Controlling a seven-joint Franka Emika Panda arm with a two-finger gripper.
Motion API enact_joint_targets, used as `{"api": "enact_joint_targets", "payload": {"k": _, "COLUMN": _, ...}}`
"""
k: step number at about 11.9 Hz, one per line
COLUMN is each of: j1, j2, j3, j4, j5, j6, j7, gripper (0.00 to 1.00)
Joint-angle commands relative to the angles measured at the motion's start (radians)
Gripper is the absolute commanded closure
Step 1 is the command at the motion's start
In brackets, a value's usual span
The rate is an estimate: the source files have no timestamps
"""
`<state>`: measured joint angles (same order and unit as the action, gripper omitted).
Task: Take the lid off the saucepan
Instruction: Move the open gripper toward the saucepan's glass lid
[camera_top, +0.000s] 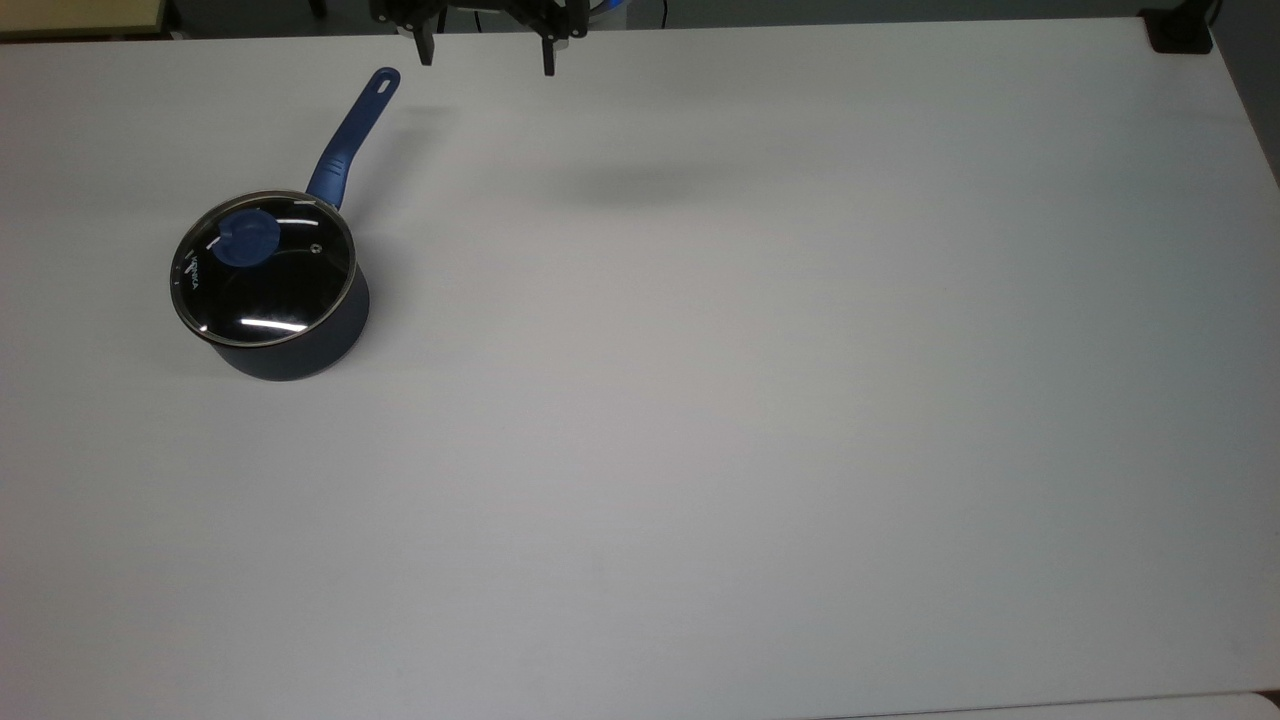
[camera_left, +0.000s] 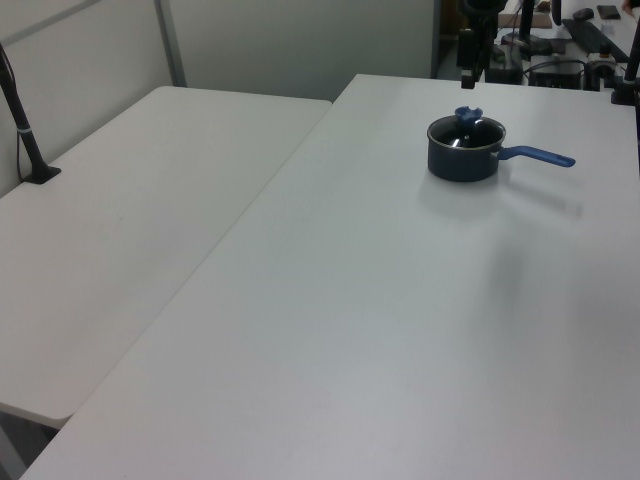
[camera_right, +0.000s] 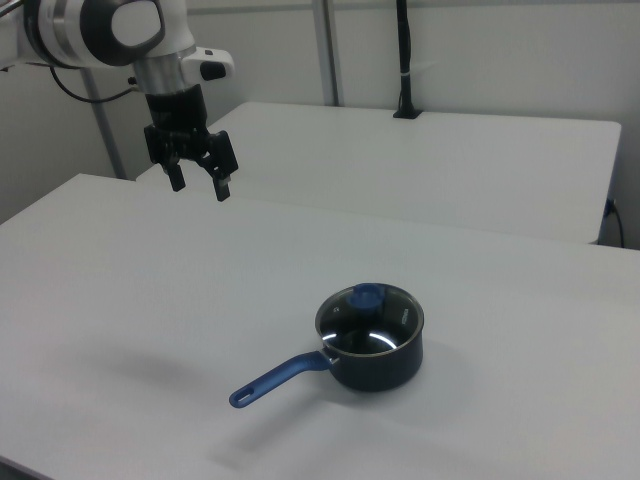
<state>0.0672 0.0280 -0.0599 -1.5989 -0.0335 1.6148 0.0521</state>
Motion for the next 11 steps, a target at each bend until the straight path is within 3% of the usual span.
{"api": "enact_joint_targets", "payload": {"k": 1, "j1": -0.026, "j2": 0.012, "j3": -0.012, "j4": 0.034, "j5": -0.013, "j6": -0.021, "j7": -0.012, "gripper": 0.0}}
{"api": "enact_joint_targets", "payload": {"k": 6, "j1": -0.145, "j2": 0.049, "j3": -0.014, "j4": 0.042, "j5": -0.005, "j6": -0.018, "j7": -0.142, "gripper": 0.0}}
{"api": "enact_joint_targets", "payload": {"k": 11, "j1": -0.332, "j2": 0.162, "j3": -0.015, "j4": 0.042, "j5": 0.0, "j6": 0.169, "j7": -0.212, "gripper": 0.0}}
